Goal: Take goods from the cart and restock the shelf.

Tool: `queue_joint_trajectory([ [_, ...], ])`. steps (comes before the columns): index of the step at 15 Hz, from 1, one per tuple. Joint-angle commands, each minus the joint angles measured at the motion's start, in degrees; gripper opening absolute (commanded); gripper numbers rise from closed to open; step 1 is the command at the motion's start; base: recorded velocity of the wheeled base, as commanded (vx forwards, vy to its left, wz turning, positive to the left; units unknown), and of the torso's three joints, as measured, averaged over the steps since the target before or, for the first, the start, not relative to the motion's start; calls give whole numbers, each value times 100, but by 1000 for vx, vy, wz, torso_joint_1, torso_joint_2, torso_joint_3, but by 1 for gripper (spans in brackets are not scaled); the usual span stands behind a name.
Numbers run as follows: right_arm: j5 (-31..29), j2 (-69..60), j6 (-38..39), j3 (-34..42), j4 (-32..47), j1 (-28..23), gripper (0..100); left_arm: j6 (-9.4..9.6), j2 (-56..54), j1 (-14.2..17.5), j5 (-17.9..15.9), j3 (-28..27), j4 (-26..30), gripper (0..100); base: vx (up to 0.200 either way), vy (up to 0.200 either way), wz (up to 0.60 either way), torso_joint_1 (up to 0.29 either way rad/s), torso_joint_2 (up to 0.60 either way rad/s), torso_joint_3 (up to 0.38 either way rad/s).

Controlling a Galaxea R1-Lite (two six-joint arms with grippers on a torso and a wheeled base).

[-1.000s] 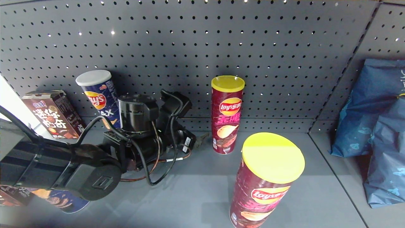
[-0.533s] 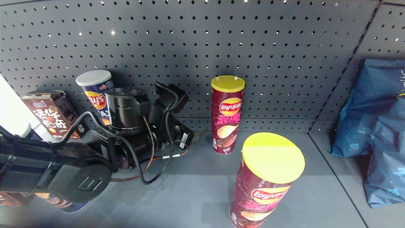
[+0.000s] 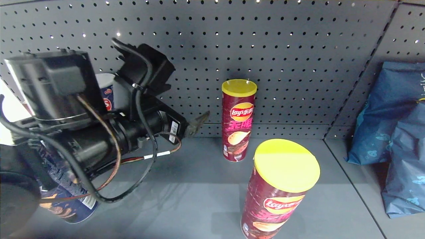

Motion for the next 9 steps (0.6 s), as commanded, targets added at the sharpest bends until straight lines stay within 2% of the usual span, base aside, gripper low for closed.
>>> queue_joint_trajectory([
  [1,0,0,-2,0,0,1,100,85,-750,-163,120,45,204,100,0,0,0,0,0,0],
  [3,0,0,-2,0,0,1,100,269,-1365,-163,305,335,354,100,0,0,0,0,0,0],
  [5,0,9,-2,0,0,1,100,304,-1848,-163,305,748,362,100,0,0,0,0,0,0],
  [6,0,9,-2,0,0,1,100,313,-2279,-155,305,1170,345,100,0,0,0,0,0,0],
  [9,0,9,-2,0,0,1,100,313,-2877,-155,296,1566,362,100,0,0,0,0,0,0],
])
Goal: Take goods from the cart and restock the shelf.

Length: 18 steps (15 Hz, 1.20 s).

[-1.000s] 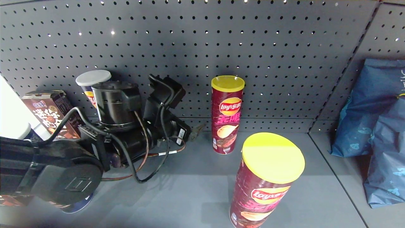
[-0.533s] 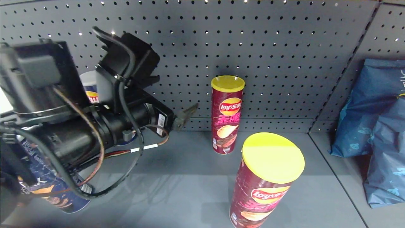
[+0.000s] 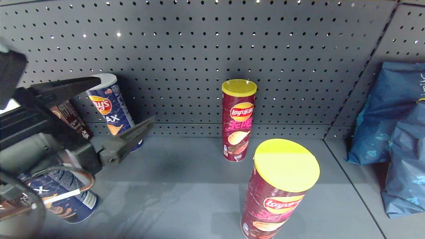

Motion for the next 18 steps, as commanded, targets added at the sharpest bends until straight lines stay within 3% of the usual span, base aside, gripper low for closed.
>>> queue_joint_trajectory([
  [1,0,0,-2,0,2,1,100,-5,-810,3,0,310,-5,100,0,0,0,0,0,0],
  [3,0,9,-2,0,2,1,100,-5,-1250,-41,-18,415,127,100,0,0,0,0,0,0],
  [4,0,0,-2,0,2,1,100,-5,-1531,-120,-27,442,452,100,0,0,0,0,0,0],
  [6,0,9,-11,0,2,1,100,-5,-2164,-375,-27,424,1446,100,0,0,0,0,0,0],
  [9,9,0,-11,0,2,1,100,3,-3052,-472,-123,424,2878,100,0,0,0,0,0,0],
  [18,9,0,-11,0,2,1,100,-5,-3939,-375,-202,433,3089,100,0,0,0,0,0,0],
])
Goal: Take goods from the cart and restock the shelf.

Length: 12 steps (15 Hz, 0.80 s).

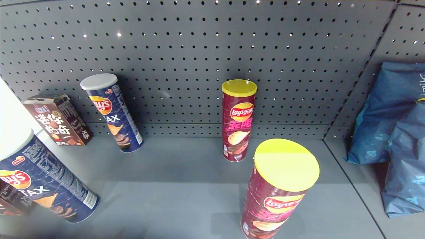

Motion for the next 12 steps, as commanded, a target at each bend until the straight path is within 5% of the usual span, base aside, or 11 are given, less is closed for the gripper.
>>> queue_joint_trajectory([
  [1,0,9,-2,0,0,1,100,-8,-576,53,26,75,227,100,0,0,0,0,0,0],
  [4,0,9,-2,0,0,1,100,-8,-1385,203,52,418,1027,100,0,0,0,0,0,0],
  [8,0,9,-2,0,0,1,100,-140,-1991,361,61,1200,1238,100,0,0,0,0,0,0],
  [12,9,0,-2,0,0,1,100,-922,-2457,370,-27,2088,1045,100,0,0,0,0,0,0],
])
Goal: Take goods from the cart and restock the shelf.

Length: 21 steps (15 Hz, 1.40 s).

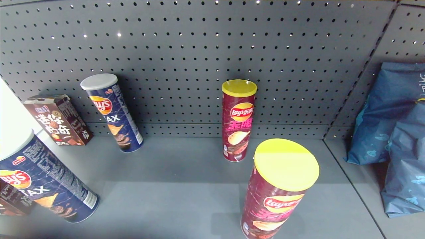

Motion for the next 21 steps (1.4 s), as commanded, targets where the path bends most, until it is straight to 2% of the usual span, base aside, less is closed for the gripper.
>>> queue_joint_trajectory([
  [1,4,9,-2,0,0,1,100,-218,-511,11,-52,657,-242,100,0,0,0,0,0,0],
  [2,4,0,7,0,-9,1,100,-280,-722,20,-52,1053,-295,100,0,0,0,0,0,0],
  [4,-22,35,-55,-264,-194,-25,100,-350,-722,29,-61,1246,-312,100,0,0,0,0,0,0],
  [5,4,1028,174,-1521,-440,27,100,-403,-722,29,-61,1246,-312,100,0,0,0,0,0,0],
  [6,66,1846,235,-2294,-343,177,100,-561,-722,20,-61,1246,-304,100,0,0,0,0,0,0],
  [7,338,2118,165,-2883,-194,388,100,-728,-722,20,-61,1246,-304,100,0,0,0,0,0,0],
  [8,734,2487,-108,-3129,35,493,100,-737,-722,20,-61,1246,-304,100,0,0,0,0,0,0],
  [10,1200,2997,-336,-3243,158,599,100,-754,-722,20,-61,1246,-304,100,0,0,0,0,0,0],
  [11,1639,3551,-512,-3182,149,810,100,-754,-722,29,-61,1246,-304,100,0,0,0,0,0,0],
  [12,1692,3823,-608,-3138,131,933,100,-754,-722,29,-61,1246,-304,100,0,0,0,0,0,0],
  [16,1586,4737,-617,-3111,-53,2084,100,-754,-651,29,-52,1246,-304,100,0,0,0,0,0,0],
  [18,1569,5089,-591,-3076,-150,2321,100,-763,-581,29,-52,1255,-304,100,0,0,0,0,0,0],
  [21,1490,5572,-573,-3076,-229,2699,100,-886,-528,20,-52,1255,-304,100,0,0,0,0,0,0],
])
